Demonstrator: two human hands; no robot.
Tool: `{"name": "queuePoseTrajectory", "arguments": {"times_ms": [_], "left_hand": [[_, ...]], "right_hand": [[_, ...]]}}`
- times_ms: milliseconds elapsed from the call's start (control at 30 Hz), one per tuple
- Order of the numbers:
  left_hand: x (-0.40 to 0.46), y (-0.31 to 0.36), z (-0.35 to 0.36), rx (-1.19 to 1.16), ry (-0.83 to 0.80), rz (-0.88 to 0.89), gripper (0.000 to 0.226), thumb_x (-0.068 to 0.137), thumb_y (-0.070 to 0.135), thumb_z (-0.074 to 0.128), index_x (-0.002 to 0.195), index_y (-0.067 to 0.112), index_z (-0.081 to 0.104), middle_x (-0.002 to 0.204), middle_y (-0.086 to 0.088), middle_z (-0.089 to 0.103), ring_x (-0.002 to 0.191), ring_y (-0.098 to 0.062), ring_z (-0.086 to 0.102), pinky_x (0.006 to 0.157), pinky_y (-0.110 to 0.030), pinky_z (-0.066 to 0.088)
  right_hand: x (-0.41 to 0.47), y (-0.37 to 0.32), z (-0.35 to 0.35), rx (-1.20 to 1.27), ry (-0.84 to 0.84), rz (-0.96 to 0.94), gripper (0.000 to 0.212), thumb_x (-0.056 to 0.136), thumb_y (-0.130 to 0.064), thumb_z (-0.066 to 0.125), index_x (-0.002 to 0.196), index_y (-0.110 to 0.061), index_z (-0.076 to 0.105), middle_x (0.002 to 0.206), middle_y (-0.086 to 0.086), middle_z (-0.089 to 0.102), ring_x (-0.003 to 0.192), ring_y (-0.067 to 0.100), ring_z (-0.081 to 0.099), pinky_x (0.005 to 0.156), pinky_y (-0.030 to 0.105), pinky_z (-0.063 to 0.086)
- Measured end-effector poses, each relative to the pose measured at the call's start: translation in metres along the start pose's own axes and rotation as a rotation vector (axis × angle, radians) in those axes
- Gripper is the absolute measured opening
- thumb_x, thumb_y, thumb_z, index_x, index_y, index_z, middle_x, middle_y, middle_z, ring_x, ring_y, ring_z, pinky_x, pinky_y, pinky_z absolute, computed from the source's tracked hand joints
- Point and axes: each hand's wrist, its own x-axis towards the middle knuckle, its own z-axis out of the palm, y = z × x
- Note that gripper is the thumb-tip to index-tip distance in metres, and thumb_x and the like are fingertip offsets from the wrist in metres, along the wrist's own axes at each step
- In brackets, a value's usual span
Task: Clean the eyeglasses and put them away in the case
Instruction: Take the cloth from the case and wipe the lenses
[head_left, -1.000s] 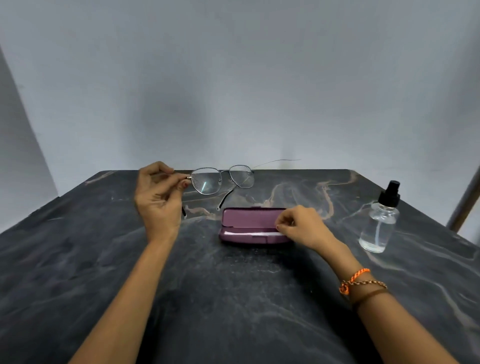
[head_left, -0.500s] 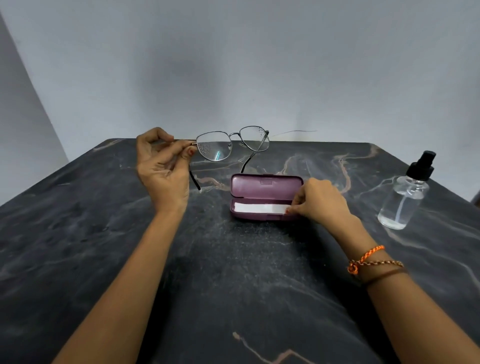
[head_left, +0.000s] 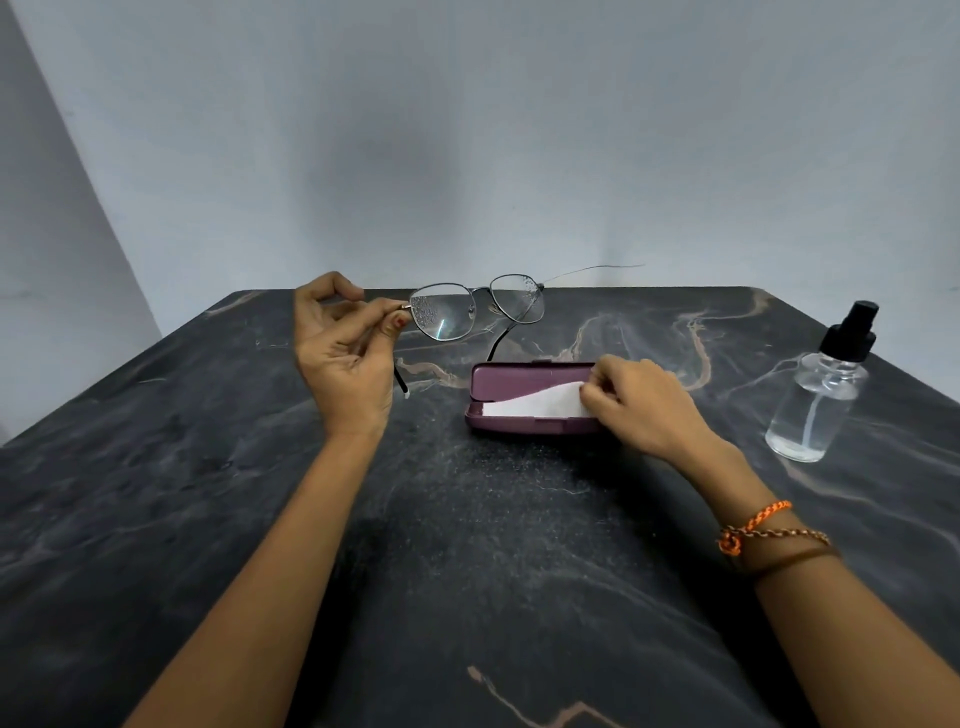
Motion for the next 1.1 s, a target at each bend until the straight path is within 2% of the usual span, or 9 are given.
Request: {"name": "queuePoseTrajectory", "arguments": {"times_ms": [100,167,333,433,567,700,800,900,1100], "left_hand": [[0.001,-0.001,-0.001,0.005,0.019,0.004,0.031,0.070,-0.004,0.070,0.099,-0.001,0.059,0.093,0.006,0.039,0.079,0.005,0.051,0.071,-0.008,0.047],[0.001,-0.001,-0.002,0.003,0.032,0.000,0.031,0.070,-0.004,0.070,0.099,0.000,0.059,0.094,0.006,0.039,0.078,0.008,0.050,0.071,-0.008,0.046],[0.003,0.000,-0.002,-0.002,0.047,0.029,0.032,0.070,-0.004,0.070,0.100,-0.002,0.058,0.095,0.006,0.039,0.078,0.009,0.050,0.070,-0.006,0.045],[0.004,-0.001,-0.001,-0.003,0.063,0.047,0.033,0.069,-0.005,0.070,0.100,-0.003,0.057,0.095,0.006,0.039,0.079,0.010,0.049,0.068,-0.004,0.043],[0.005,0.002,0.001,-0.005,0.080,0.081,0.033,0.069,-0.005,0.069,0.099,-0.002,0.057,0.096,0.007,0.038,0.078,0.010,0.049,0.068,-0.004,0.042],[0.005,0.007,0.003,-0.016,0.087,0.107,0.033,0.069,-0.005,0.069,0.099,-0.003,0.056,0.097,0.007,0.038,0.079,0.010,0.049,0.070,-0.006,0.042],[0.004,0.011,0.004,-0.025,0.085,0.126,0.033,0.069,-0.005,0.069,0.099,-0.003,0.056,0.097,0.006,0.038,0.080,0.010,0.049,0.070,-0.007,0.042],[0.003,0.013,0.006,-0.037,0.075,0.123,0.033,0.069,-0.004,0.070,0.099,-0.004,0.057,0.098,0.007,0.038,0.078,0.008,0.048,0.070,-0.008,0.043],[-0.001,0.015,0.008,-0.016,0.028,0.148,0.031,0.070,0.004,0.070,0.098,-0.001,0.059,0.098,0.007,0.039,0.076,-0.007,0.046,0.069,-0.010,0.043]], "right_hand": [[-0.001,-0.003,-0.002,0.184,0.068,-0.035,0.016,0.084,-0.019,0.048,0.068,-0.015,0.047,0.064,0.001,0.054,0.068,0.025,0.052,0.063,0.032,0.032],[0.000,-0.005,-0.002,0.352,0.079,0.003,0.022,0.086,-0.019,0.048,0.063,-0.018,0.044,0.060,-0.004,0.049,0.060,0.015,0.046,0.055,0.023,0.034],[0.004,-0.012,-0.003,0.896,0.083,0.244,0.020,0.092,-0.021,0.044,0.076,-0.011,0.051,0.069,0.002,0.050,0.057,0.004,0.048,0.050,0.015,0.039],[0.007,-0.014,-0.009,1.453,0.035,0.399,0.021,0.094,-0.018,0.041,0.085,-0.007,0.057,0.081,0.007,0.065,0.066,0.012,0.067,0.059,0.024,0.058],[0.006,-0.017,-0.018,1.979,-0.011,0.449,0.029,0.096,-0.021,0.038,0.092,0.000,0.056,0.076,0.018,0.071,0.072,0.032,0.071,0.064,0.040,0.060],[0.003,-0.026,-0.023,2.147,0.017,0.448,0.034,0.096,-0.023,0.038,0.088,0.004,0.057,0.075,0.021,0.071,0.075,0.032,0.070,0.077,0.043,0.056],[0.002,-0.033,-0.025,2.213,0.018,0.417,0.034,0.096,-0.023,0.037,0.094,0.005,0.057,0.088,0.023,0.068,0.104,0.031,0.061,0.097,0.046,0.045],[-0.001,-0.036,-0.027,2.265,0.000,0.373,0.035,0.095,-0.023,0.037,0.100,0.006,0.056,0.097,0.024,0.065,0.116,0.033,0.053,0.101,0.048,0.040],[-0.007,-0.033,-0.031,2.357,-0.019,0.329,0.040,0.091,-0.030,0.041,0.106,0.005,0.056,0.102,0.025,0.065,0.112,0.031,0.056,0.098,0.047,0.044]]}}
